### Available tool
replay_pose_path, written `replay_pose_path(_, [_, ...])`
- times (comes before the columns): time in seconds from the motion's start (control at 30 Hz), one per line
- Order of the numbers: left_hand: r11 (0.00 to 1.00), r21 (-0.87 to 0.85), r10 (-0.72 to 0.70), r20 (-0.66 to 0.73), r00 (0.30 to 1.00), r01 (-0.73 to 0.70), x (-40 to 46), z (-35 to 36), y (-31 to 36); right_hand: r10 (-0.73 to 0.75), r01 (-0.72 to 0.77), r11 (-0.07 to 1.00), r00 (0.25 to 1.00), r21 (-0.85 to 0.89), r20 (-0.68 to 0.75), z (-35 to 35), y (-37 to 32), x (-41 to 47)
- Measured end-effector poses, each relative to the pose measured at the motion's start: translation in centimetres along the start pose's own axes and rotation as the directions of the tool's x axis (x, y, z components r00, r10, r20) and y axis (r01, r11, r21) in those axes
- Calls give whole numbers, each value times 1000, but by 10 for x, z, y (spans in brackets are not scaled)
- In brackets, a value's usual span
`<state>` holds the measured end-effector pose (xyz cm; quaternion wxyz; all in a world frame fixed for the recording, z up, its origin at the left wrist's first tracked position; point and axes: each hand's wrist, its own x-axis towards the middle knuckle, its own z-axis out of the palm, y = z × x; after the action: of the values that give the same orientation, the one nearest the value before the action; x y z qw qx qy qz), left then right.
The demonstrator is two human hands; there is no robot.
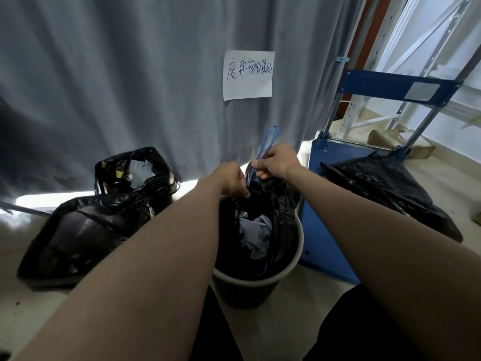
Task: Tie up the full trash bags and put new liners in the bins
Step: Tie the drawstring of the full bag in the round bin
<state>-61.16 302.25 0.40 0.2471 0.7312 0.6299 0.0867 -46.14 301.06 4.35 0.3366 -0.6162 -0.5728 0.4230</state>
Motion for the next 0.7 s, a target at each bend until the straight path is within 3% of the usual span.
replay_pose_path(0.3, [993,114,-39,107,993,27,7,5,-11,-109,97,991,986,-97,-123,-7,5,11])
replay_pose_path(0.4, [995,-93,-23,33,999,26,9,-1,-5,-139,141,990,986,18,-91,-5,-2,9])
replay_pose_path(0.53, [884,-459,23,-144,989,-87,9,-9,8,-130,135,984,990,117,-48,-1,-5,6])
replay_pose_path(0.7, [875,-473,-12,-226,974,-99,12,-12,18,-152,154,971,988,184,-26,0,-4,8])
